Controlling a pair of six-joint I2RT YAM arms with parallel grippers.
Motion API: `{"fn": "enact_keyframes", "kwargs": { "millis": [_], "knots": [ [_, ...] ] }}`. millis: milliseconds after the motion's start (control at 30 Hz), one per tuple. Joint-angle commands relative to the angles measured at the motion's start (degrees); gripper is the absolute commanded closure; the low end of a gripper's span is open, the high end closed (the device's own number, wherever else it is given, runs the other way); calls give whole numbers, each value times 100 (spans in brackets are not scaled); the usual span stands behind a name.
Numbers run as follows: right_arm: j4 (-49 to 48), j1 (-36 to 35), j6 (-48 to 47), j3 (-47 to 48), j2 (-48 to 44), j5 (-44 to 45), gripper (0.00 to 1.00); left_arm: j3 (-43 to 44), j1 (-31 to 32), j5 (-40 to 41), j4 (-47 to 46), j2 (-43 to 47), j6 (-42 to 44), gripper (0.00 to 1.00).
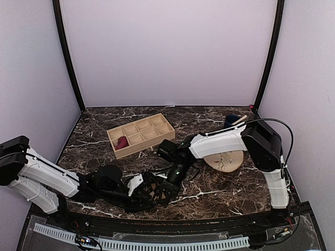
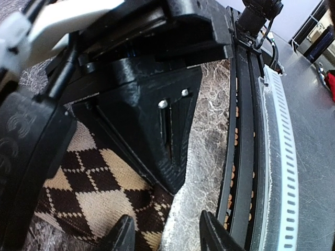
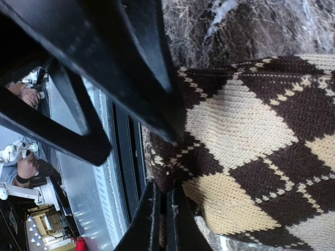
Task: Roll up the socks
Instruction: Roll the sock at the corner of the board.
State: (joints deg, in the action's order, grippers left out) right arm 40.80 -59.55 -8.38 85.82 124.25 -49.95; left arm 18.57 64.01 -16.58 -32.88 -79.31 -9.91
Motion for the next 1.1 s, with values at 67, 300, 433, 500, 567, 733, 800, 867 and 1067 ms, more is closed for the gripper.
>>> {"fn": "enact_keyframes", "kwargs": {
  "millis": [67,300,433,500,567,733,800,867,1067],
  "knots": [
    [196,31,-130,152,76,-163,100,368,99,154,415,-233,459,56],
    [269,31,-196,178,99,-194,100,645,188,287,725,-486,731,58],
    [334,31,-234,215,131,-234,100,733,243,359,792,-620,812,59],
    [342,31,-243,232,139,-247,100,766,251,321,790,-665,844,65],
    [368,31,-259,255,164,-248,100,808,259,300,813,-727,872,71],
    [403,40,-269,260,205,-149,100,885,270,254,887,-814,898,78],
    [403,40,-262,250,214,-115,100,885,270,231,897,-806,899,78],
    [396,42,-248,250,223,-48,100,879,270,176,910,-804,895,79],
    [355,74,-187,268,249,160,100,877,270,-12,908,-871,783,99]
  ]
}}
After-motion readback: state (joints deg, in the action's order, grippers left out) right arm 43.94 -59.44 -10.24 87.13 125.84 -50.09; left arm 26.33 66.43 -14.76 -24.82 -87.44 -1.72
